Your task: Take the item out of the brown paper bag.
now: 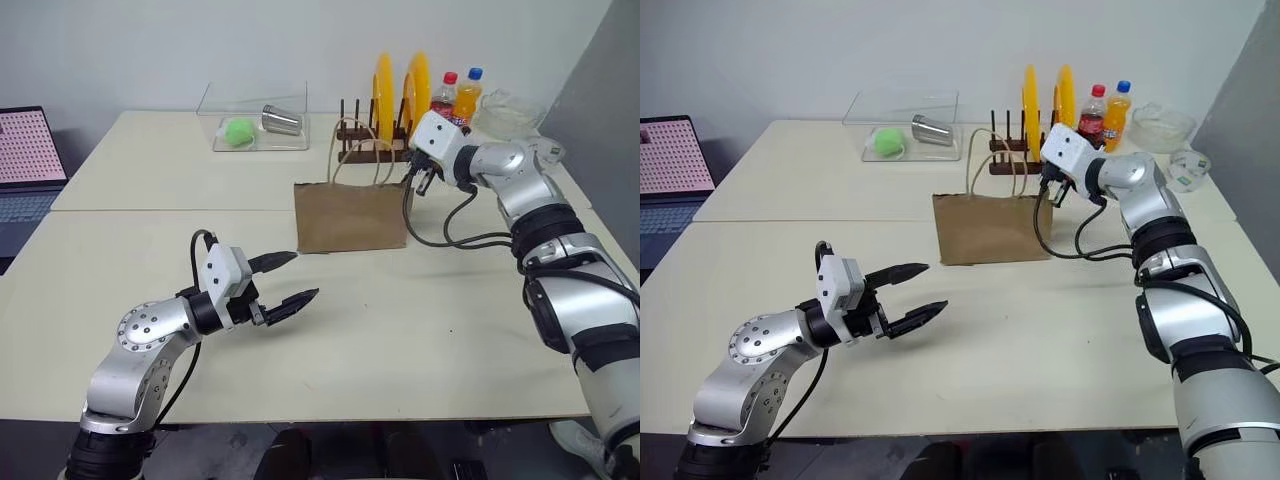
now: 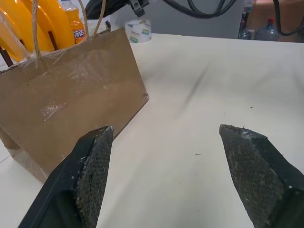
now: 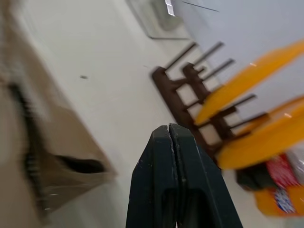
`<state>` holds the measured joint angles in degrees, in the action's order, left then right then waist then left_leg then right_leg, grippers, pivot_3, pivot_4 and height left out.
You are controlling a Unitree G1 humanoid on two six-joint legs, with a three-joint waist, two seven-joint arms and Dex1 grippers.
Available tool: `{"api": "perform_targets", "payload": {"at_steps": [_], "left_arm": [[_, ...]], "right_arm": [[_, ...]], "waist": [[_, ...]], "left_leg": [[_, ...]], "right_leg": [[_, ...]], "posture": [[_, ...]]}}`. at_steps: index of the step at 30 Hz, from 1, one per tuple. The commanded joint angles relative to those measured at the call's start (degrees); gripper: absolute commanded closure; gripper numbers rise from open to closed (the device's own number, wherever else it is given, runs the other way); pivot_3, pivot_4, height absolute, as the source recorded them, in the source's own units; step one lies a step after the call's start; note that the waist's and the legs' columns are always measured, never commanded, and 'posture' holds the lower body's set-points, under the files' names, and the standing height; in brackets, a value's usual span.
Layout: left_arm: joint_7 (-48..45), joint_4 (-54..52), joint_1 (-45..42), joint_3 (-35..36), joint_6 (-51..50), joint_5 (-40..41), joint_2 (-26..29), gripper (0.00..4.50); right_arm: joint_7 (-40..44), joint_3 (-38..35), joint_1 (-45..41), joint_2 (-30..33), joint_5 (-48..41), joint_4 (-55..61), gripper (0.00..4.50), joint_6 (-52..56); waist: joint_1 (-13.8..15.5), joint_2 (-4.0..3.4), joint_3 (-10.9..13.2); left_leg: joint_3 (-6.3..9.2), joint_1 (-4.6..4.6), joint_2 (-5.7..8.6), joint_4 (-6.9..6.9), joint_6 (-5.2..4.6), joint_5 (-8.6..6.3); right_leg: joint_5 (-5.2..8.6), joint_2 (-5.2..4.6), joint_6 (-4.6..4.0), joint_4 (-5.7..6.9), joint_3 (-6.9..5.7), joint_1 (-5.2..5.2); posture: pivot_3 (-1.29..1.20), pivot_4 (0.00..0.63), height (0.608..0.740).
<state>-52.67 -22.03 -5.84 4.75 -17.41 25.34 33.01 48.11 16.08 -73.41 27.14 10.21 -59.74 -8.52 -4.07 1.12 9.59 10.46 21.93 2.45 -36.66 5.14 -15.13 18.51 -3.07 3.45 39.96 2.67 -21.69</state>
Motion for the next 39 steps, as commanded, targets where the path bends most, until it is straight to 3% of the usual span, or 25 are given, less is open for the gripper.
{"api": "perform_targets", "payload": {"at_steps": [1, 7, 17, 23, 28, 33, 34, 37, 39], "left_arm": [[-0.88, 0.39, -0.85, 0.08, 2.06, -0.24, 1.04, 0.75], [-1.92, 1.26, -0.81, -0.61, 3.19, -0.62, 2.14, 0.75], [-6.07, 0.90, 1.21, -0.59, 5.84, -0.75, 5.74, 0.75], [-8.88, 2.89, 1.42, 0.39, 6.59, -0.40, 8.95, 0.75], [-10.99, 4.63, -1.54, -0.20, 8.03, -0.83, 10.19, 0.75], [-19.72, 7.56, -7.01, -5.84, 16.44, -4.46, 12.04, 0.75], [-20.53, 8.77, -8.25, -6.80, 18.16, -5.58, 12.05, 0.41], [-25.29, 16.29, -16.11, -12.98, 26.59, -9.87, 8.91, 0.00], [-27.25, 20.66, -19.32, -16.07, 31.95, -11.97, 6.44, 0.00]], "right_arm": [[7.80, -0.50, 1.87, 1.66, -1.53, 7.33, 4.48, -0.71], [13.34, -1.32, 7.80, 3.55, -2.76, 19.52, 4.48, 3.68], [27.07, -0.28, 21.65, 9.97, -9.91, 50.87, 4.48, 19.40], [27.26, -0.20, 24.21, 9.93, -11.65, 58.71, 4.48, 24.69], [22.06, -4.69, 26.27, 10.11, -14.57, 65.38, 4.48, 29.47], [16.01, -10.98, 41.65, 12.62, -20.36, 87.28, 4.48, 41.64], [14.11, -11.83, 44.08, 12.56, -20.95, 90.17, 4.14, 43.75], [8.50, -17.79, 59.35, 12.82, -22.88, 104.15, 3.58, 53.90], [6.95, -21.58, 67.61, 13.53, -24.40, 111.01, 3.12, 58.36]], "waist": [[-0.04, -0.01, 0.00], [-0.05, -0.04, 0.02], [0.24, -0.09, 0.06], [0.47, -0.17, 0.10], [0.92, -0.17, 0.11], [2.17, -0.17, 0.10], [2.26, -0.17, 0.11], [1.97, -0.27, 0.17], [3.21, -0.20, 0.08]], "left_leg": [[0.02, 0.00, 0.00, 0.00, 0.00, 0.00], [0.04, 0.00, -0.01, -0.01, -0.05, -0.03], [0.07, 0.00, -0.07, 0.00, -0.19, -0.11], [0.08, -0.01, -0.06, 0.00, -0.20, -0.11], [0.10, 0.02, -0.05, -0.01, -0.20, -0.11], [0.25, 0.18, -0.07, 0.08, -0.18, -0.11], [0.23, 0.18, -0.05, 0.16, -0.18, -0.11], [0.22, 0.19, 0.04, 0.14, -0.19, -0.11], [0.24, 0.05, 0.02, 0.12, -0.21, -0.11]], "right_leg": [[0.00, 0.00, 0.00, 0.00, -0.02, 0.00], [0.00, 0.00, 0.00, 0.00, -0.01, 0.01], [0.00, -0.01, 0.00, -0.02, -0.02, 0.02], [0.00, 0.00, 0.01, -0.01, -0.05, 0.03], [0.00, -0.01, 0.01, -0.03, -0.07, 0.03], [0.00, -0.01, 0.00, -0.34, -0.22, 0.04], [0.00, -0.02, 0.00, -0.38, -0.19, 0.05], [0.00, -0.02, 0.01, -0.39, -0.22, 0.09], [-0.05, 0.04, 0.04, -0.44, -0.31, 0.28]], "posture": [[0.00, 0.150, 0.740], [0.00, 0.150, 0.740], [0.00, 0.150, 0.740], [0.00, 0.150, 0.740], [0.00, 0.150, 0.740], [0.00, 0.150, 0.740], [0.00, 0.150, 0.740], [0.00, 0.150, 0.740], [0.00, 0.150, 0.740]]}}
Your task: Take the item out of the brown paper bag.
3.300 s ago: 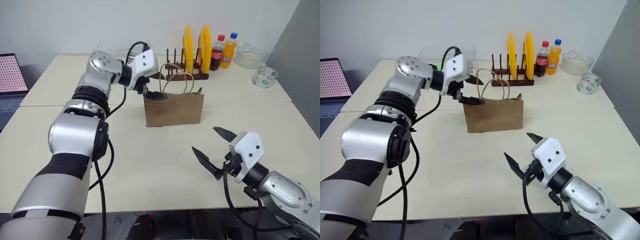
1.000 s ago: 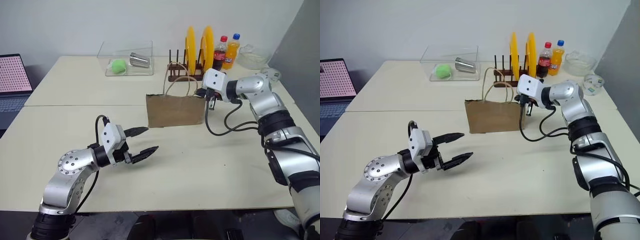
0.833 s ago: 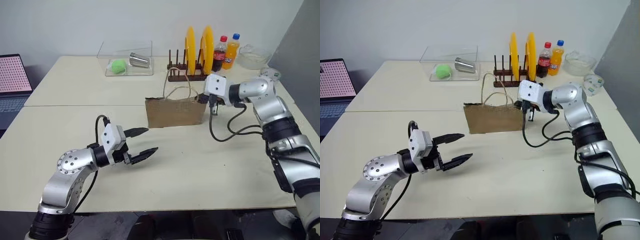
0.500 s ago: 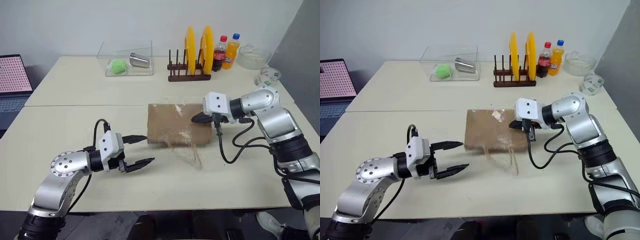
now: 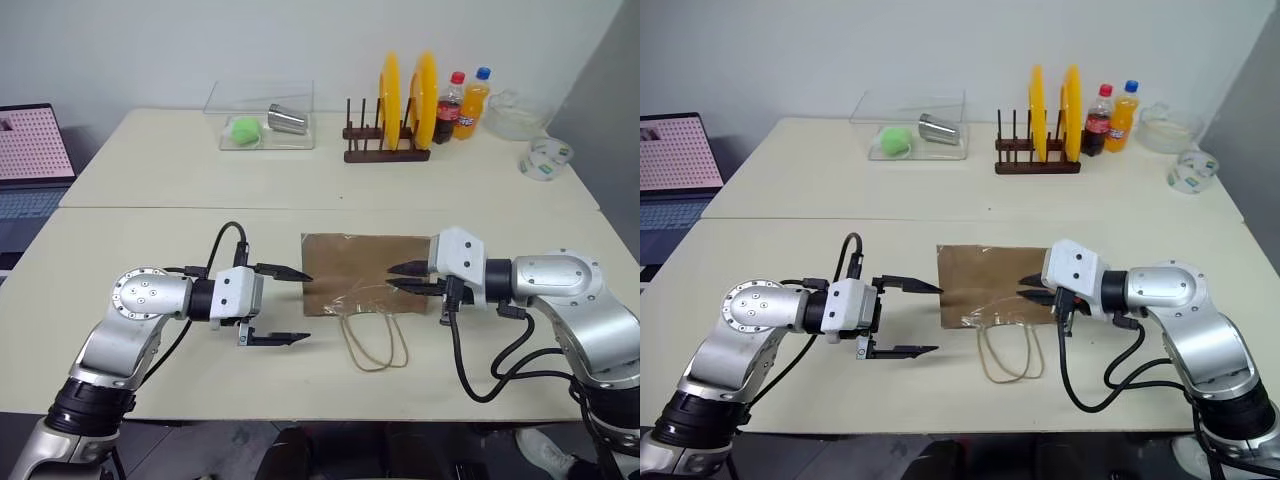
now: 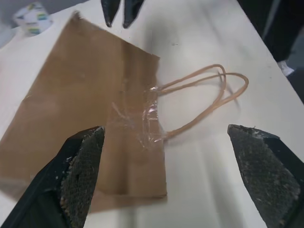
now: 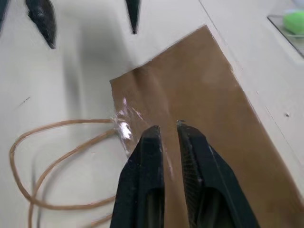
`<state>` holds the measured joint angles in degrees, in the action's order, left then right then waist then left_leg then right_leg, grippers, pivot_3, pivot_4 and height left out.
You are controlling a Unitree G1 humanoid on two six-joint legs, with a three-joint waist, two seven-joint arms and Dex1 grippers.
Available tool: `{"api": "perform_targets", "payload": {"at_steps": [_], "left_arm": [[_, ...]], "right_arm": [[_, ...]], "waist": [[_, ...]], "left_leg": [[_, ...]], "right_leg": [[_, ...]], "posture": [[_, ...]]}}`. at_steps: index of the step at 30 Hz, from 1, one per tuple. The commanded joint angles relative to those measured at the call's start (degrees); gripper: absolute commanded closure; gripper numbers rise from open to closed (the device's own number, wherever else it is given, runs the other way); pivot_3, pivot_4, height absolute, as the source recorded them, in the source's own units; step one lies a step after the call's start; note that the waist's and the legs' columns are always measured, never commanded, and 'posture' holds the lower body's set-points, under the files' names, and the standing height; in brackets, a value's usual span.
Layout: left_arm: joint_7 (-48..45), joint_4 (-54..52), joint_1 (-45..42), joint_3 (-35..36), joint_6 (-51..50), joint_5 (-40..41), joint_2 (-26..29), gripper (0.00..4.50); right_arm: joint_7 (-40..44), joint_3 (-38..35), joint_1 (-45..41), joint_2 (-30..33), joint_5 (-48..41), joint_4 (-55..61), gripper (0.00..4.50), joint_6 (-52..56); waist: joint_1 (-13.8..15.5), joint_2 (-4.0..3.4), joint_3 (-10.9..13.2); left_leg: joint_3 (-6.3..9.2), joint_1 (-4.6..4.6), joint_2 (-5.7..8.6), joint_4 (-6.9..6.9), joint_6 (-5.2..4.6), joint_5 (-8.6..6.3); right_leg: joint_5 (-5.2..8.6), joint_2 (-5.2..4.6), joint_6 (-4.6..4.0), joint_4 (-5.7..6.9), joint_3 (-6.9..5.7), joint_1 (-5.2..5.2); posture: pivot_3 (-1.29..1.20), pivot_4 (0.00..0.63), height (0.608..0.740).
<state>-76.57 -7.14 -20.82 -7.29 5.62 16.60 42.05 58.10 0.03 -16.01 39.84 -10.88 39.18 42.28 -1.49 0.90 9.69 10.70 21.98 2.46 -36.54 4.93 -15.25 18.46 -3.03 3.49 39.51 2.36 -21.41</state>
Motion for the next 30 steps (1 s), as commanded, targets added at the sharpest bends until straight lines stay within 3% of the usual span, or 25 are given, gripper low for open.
{"api": "perform_targets", "payload": {"at_steps": [1, 7, 21, 24, 30], "left_arm": [[-3.82, 7.42, -5.17, -4.78, 11.21, -3.66, -3.70, 0.00], [-5.27, 15.51, -8.69, -9.30, 22.17, -6.84, -8.67, 0.00], [-1.16, 23.73, -12.05, -14.35, 33.44, -12.44, -14.50, 0.00], [-0.47, 23.13, -12.04, -14.28, 31.79, -10.96, -15.82, 0.50], [-0.92, 20.88, -11.84, -13.61, 26.31, -8.51, -16.10, 2.29]], "right_arm": [[-3.61, -6.84, 13.30, 1.33, -3.91, 14.59, 2.85, 8.73], [-8.28, -10.13, 29.55, 5.43, -10.62, 20.82, 0.90, 4.82], [-24.31, -10.94, 42.83, 15.60, -20.45, 20.82, 0.90, -6.38], [-26.12, -9.77, 44.29, 16.55, -20.25, 20.82, 0.86, -7.54], [-29.44, -3.53, 42.69, 17.60, -17.24, 20.82, 0.86, -8.28]], "waist": [[0.59, -0.05, 0.01], [-0.60, 0.02, -0.01], [-0.39, 0.06, 0.00], [-0.34, 0.08, -0.01], [-0.45, 0.08, 0.00]], "left_leg": [[0.09, 0.01, -0.03, 0.03, 0.00, 0.00], [-0.13, -0.03, 0.01, -0.11, -0.09, -0.05], [-0.12, -0.10, 0.03, -0.29, -0.11, -0.06], [-0.11, -0.10, 0.04, -0.31, -0.11, -0.06], [-0.10, -0.11, 0.03, -0.30, -0.11, -0.06]], "right_leg": [[0.01, 0.04, -0.01, -0.09, -0.11, 0.05], [-0.06, 0.00, 0.10, -0.20, 0.06, 0.15], [-0.11, 0.01, 0.22, -0.20, 0.09, 0.32], [-0.11, 0.01, 0.23, -0.20, 0.09, 0.34], [-0.11, 0.03, 0.23, -0.20, 0.09, 0.35]], "posture": [[0.00, 0.150, 0.740], [0.00, 0.150, 0.740], [0.00, 0.150, 0.740], [0.00, 0.150, 0.740], [0.00, 0.150, 0.740]]}}
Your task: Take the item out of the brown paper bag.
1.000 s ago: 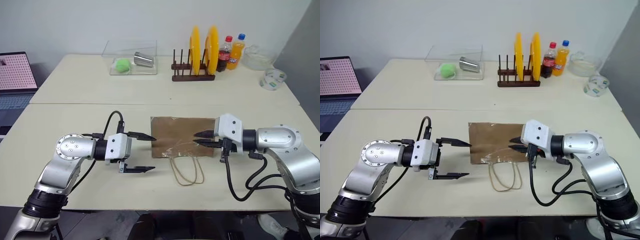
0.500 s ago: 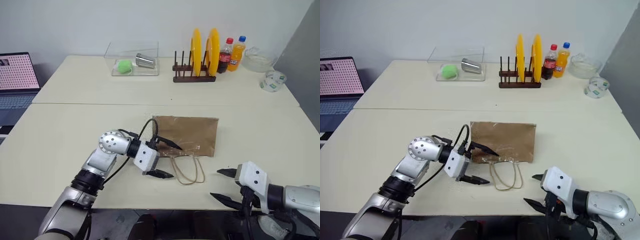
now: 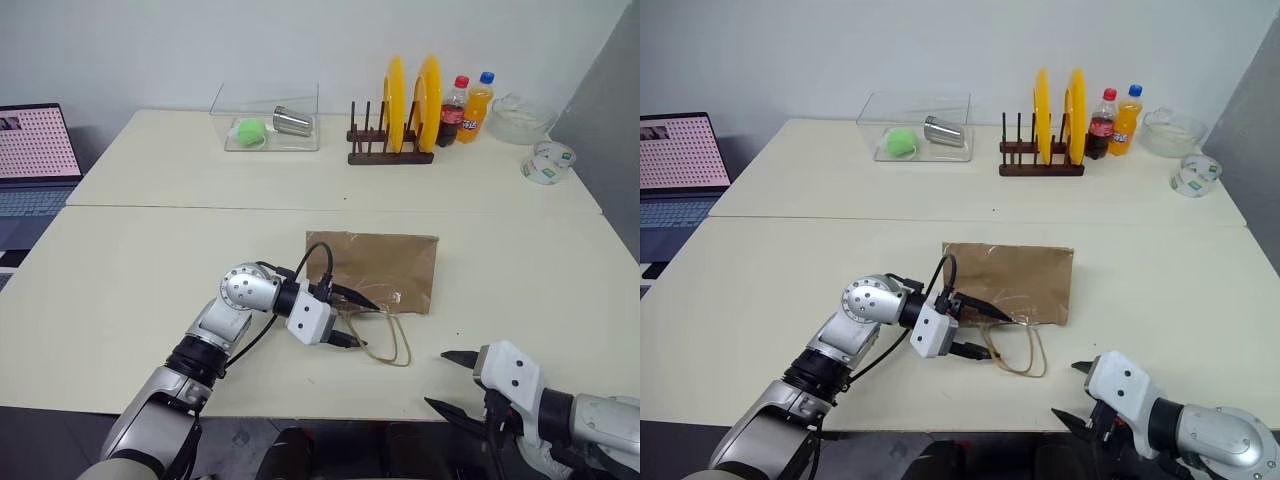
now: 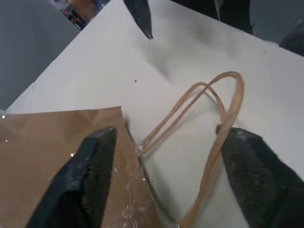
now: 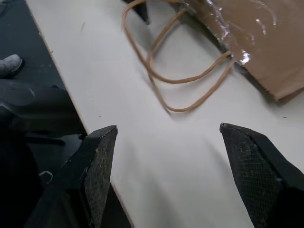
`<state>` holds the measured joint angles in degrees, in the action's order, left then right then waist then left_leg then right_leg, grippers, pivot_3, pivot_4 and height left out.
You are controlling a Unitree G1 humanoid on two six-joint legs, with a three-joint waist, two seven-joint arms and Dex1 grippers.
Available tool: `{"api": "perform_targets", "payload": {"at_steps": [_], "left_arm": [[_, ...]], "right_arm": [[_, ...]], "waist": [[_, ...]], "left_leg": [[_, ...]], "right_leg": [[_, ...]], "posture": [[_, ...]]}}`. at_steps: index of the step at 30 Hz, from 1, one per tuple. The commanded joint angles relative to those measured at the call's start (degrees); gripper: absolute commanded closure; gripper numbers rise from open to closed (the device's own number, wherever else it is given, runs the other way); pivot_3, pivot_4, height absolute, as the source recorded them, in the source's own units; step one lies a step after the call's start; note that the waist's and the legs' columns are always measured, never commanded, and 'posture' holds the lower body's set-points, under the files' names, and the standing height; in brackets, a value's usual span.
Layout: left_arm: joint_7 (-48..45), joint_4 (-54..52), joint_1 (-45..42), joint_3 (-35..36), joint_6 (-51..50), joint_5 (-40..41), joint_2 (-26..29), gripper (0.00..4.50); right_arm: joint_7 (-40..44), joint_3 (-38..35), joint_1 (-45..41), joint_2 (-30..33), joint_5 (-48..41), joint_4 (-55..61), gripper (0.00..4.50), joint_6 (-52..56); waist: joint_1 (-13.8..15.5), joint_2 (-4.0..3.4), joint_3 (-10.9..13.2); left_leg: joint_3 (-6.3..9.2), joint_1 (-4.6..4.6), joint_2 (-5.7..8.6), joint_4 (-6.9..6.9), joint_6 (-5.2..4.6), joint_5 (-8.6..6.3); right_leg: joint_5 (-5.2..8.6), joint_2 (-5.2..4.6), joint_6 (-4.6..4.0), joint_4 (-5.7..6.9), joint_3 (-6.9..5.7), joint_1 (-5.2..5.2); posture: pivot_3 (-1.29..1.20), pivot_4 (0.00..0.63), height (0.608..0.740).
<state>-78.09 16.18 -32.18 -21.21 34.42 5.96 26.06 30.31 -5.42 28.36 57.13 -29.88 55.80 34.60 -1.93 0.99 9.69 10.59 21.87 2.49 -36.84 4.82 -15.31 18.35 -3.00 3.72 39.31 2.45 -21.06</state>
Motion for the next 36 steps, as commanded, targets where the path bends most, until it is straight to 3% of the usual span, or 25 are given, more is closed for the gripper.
{"api": "perform_targets", "payload": {"at_steps": [1, 7, 21, 24, 32, 36], "left_arm": [[0.43, -2.75, -0.54, 0.38, -3.21, 2.44, 0.03, 2.61], [4.03, -6.13, -2.23, 3.24, -16.62, 6.24, -1.31, 4.39], [7.20, -5.83, -5.37, 6.06, -22.78, 6.79, -2.50, 4.46], [8.07, -5.85, -5.85, 6.49, -23.98, 6.94, -3.12, 4.50], [11.64, -6.35, -10.00, 7.98, -33.83, 8.32, -5.00, 4.50], [13.87, -5.79, -13.27, 8.89, -38.98, 8.42, -5.64, 4.50]], "right_arm": [[-2.61, 3.23, -3.05, -0.09, 2.93, 4.20, 0.86, 0.04], [-4.44, 12.82, -13.53, -5.07, 6.57, 1.66, 0.86, 3.83], [-4.04, 23.97, -29.43, -14.02, 9.93, -5.85, 0.86, 10.61], [-4.04, 28.48, -32.27, -15.72, 14.20, -10.70, 1.43, 9.28], [-4.85, 32.69, -32.72, -17.32, 22.34, -16.00, 4.32, 7.55], [-4.05, 34.67, -31.95, -16.82, 26.23, -17.27, 4.46, 6.91]], "waist": [[-0.01, 0.00, 0.00], [0.05, 0.00, 0.00], [0.05, 0.02, 0.00], [-0.02, 0.01, 0.00], [0.08, 0.02, 0.00], [0.06, 0.02, 0.00]], "left_leg": [[0.00, 0.00, 0.00, -0.01, 0.00, 0.00], [0.06, 0.02, -0.01, -0.02, 0.00, 0.00], [0.11, 0.06, -0.01, 0.01, 0.02, 0.01], [0.09, 0.05, -0.01, 0.01, 0.02, 0.01], [0.13, 0.12, 0.03, -0.01, 0.03, 0.02], [0.12, 0.10, 0.03, -0.01, 0.04, 0.02]], "right_leg": [[0.00, 0.00, 0.00, -0.01, 0.00, 0.00], [0.00, 0.02, 0.01, -0.02, -0.03, 0.00], [-0.01, 0.03, 0.01, -0.17, -0.05, -0.01], [-0.02, 0.03, 0.02, -0.17, -0.05, -0.02], [-0.02, 0.01, 0.02, -0.16, -0.06, -0.07], [-0.02, 0.01, 0.03, -0.16, -0.06, -0.06]], "posture": [[0.00, 0.150, 0.740], [0.00, 0.150, 0.740], [0.00, 0.150, 0.740], [0.00, 0.150, 0.740], [0.00, 0.150, 0.740], [0.00, 0.150, 0.740]]}}
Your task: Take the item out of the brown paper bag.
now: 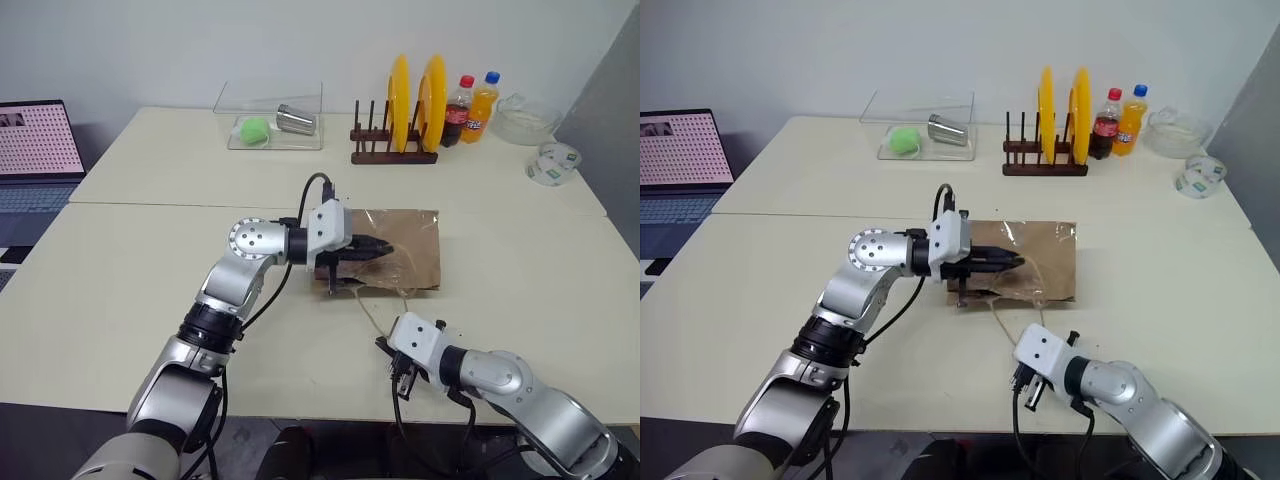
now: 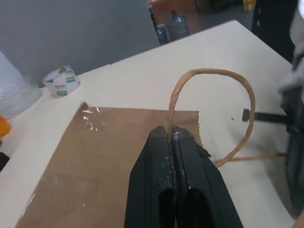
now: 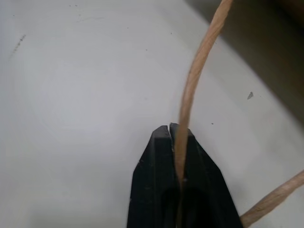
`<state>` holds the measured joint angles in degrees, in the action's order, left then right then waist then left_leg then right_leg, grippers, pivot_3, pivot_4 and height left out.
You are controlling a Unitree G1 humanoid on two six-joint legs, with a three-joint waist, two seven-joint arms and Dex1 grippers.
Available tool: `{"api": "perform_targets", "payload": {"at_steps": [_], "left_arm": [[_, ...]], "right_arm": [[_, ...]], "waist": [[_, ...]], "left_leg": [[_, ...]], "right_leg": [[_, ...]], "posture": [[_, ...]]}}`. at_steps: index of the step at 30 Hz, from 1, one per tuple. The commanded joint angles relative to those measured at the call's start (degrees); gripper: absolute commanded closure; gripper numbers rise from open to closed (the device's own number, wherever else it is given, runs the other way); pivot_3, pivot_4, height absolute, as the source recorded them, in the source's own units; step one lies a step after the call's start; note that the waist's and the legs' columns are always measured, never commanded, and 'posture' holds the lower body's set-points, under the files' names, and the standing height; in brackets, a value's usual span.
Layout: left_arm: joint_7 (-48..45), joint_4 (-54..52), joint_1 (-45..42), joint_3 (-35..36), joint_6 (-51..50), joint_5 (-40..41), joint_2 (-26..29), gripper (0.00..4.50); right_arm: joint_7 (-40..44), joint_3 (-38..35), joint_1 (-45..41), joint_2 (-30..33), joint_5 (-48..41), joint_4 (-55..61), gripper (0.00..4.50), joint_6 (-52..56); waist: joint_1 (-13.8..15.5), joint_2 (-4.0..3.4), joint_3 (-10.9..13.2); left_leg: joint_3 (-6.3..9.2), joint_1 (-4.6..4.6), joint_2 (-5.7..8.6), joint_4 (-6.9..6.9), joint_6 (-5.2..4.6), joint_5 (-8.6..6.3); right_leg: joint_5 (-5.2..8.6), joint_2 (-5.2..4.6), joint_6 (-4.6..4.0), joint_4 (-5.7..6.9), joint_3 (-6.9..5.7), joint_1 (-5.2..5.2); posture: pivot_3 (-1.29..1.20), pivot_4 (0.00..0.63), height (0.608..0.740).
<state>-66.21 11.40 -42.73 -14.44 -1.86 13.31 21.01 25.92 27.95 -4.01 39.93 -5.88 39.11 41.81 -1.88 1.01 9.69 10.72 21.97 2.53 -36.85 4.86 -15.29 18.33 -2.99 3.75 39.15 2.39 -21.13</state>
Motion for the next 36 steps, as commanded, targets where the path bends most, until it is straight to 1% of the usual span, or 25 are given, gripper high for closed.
{"api": "perform_targets", "payload": {"at_steps": [1, 5, 11, 20, 27, 33, 36], "left_arm": [[2.79, -0.41, -3.89, 2.52, -3.83, 1.15, -0.92, 4.50], [4.26, 4.05, -8.84, 3.64, -4.86, 0.56, -1.83, 4.50], [4.33, 14.22, -14.89, 4.71, 0.67, -1.03, -2.25, 4.50], [7.49, 27.89, -25.68, 8.11, 5.71, -1.34, -3.62, 4.50], [9.12, 31.41, -29.16, 9.41, 8.22, -1.30, -3.88, 4.50], [10.61, 31.87, -30.45, 11.00, 8.38, -1.79, -4.44, 4.50], [9.91, 31.22, -30.58, 11.67, 7.79, -1.25, -4.76, 4.50]], "right_arm": [[0.68, 1.75, 0.59, 0.64, 3.03, -0.86, 4.46, -0.44], [2.12, 3.03, 1.20, 1.47, 5.24, -1.81, 4.46, -0.02], [3.34, 3.47, 1.87, 0.89, 6.91, -2.62, 4.46, 0.64], [4.73, 3.77, 2.68, 0.19, 8.51, -3.18, 4.46, 1.07], [5.55, 3.17, 2.82, -0.41, 9.02, -3.48, 4.46, 1.11], [6.38, 3.06, 2.56, -0.38, 9.59, -3.58, 4.46, 0.93], [6.11, 3.07, 2.32, -0.47, 10.28, -3.60, 4.46, 0.51]], "waist": [[0.00, 0.00, 0.00], [0.01, 0.01, -0.01], [0.02, 0.02, -0.01], [0.08, 0.04, 0.00], [0.02, 0.05, 0.00], [-0.01, 0.13, -0.06], [-0.03, 0.14, -0.05]], "left_leg": [[0.00, 0.00, 0.00, 0.00, 0.00, 0.00], [0.00, 0.00, 0.01, -0.05, 0.00, 0.00], [0.00, -0.01, 0.02, -0.05, 0.06, 0.03], [0.01, 0.03, 0.05, -0.05, 0.05, 0.03], [0.01, 0.05, 0.05, -0.04, 0.08, 0.04], [0.01, 0.04, 0.04, -0.03, 0.09, 0.05], [0.01, 0.04, 0.04, -0.04, 0.11, 0.06]], "right_leg": [[0.00, 0.00, 0.00, 0.00, 0.00, 0.00], [-0.03, 0.00, 0.06, 0.00, 0.00, 0.03], [-0.03, 0.00, 0.06, -0.01, 0.00, 0.03], [-0.04, -0.03, 0.08, -0.04, -0.01, 0.01], [-0.03, -0.03, 0.07, -0.04, 0.00, -0.03], [-0.03, -0.03, 0.08, -0.05, -0.01, 0.00], [-0.03, -0.04, 0.08, -0.05, -0.01, 0.00]], "posture": [[0.00, 0.150, 0.740], [0.00, 0.150, 0.740], [0.00, 0.150, 0.740], [0.00, 0.150, 0.740], [0.00, 0.150, 0.740], [0.00, 0.150, 0.740], [0.00, 0.150, 0.740]]}}
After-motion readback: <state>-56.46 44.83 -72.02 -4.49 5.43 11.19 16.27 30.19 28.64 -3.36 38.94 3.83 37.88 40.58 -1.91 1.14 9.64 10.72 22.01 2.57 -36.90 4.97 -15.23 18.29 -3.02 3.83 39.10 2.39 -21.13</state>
